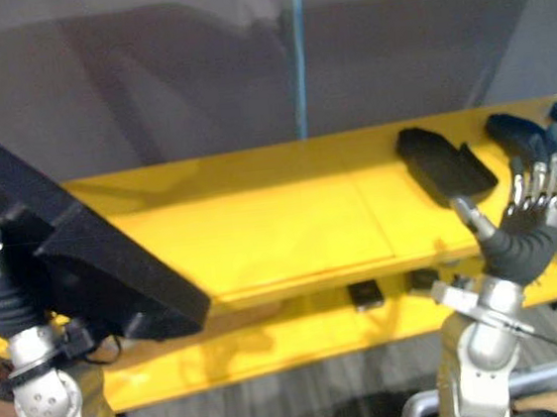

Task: Walk over and take plastic housings, then place them on the shelf

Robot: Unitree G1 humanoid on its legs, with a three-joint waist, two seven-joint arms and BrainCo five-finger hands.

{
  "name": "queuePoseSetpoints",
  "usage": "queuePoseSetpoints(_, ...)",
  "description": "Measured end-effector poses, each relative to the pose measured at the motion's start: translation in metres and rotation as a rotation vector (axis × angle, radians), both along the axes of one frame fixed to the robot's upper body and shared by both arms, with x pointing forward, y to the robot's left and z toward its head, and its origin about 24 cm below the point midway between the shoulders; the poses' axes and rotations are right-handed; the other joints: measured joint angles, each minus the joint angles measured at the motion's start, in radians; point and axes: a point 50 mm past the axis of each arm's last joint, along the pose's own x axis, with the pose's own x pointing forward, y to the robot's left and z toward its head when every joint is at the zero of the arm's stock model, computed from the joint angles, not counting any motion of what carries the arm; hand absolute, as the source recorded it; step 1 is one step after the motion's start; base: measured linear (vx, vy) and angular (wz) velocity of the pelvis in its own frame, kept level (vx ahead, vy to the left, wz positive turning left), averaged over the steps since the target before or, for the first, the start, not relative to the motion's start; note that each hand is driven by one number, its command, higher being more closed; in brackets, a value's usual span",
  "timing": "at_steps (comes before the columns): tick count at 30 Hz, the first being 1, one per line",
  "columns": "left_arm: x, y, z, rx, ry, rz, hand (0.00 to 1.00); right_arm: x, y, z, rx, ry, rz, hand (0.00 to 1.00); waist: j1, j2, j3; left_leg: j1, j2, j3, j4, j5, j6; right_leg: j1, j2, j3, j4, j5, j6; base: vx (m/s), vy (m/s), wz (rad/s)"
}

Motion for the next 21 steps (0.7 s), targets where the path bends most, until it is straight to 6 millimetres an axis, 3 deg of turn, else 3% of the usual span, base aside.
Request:
queuePoseSetpoints(6,0.015,-0.001,-0.007,-0.020,0.142,-0.071,1.00,0.002,0.000,-0.002,0.003,0.028,0.007,0.00,-0.013,0.011,-0.012,0.016,0.003,0.034,-0.003,0.000,0.000,-0.001,0.001,0.000,-0.018,0.028,0.001,-0.01,0.000,-0.15)
queuePoseSetpoints(14,0.054,-0.004,-0.013,0.016,0.311,-0.168,1.00,0.003,0.009,-0.010,0.002,0.077,0.059,0.00,-0.024,0.028,-0.045,0.026,0.007,0.071,-0.005,-0.006,0.006,-0.001,0.002,0.000,-0.039,0.047,-0.002,-0.04,-0.004,-0.12)
queuePoseSetpoints(21,0.093,0.017,-0.032,0.009,0.495,-0.121,1.00,0.003,0.012,-0.018,0.029,0.115,0.103,0.00,-0.061,0.048,-0.058,0.033,0.019,0.112,-0.007,-0.001,-0.004,-0.010,0.010,0.007,-0.039,0.053,-0.009,-0.01,-0.008,-0.08)
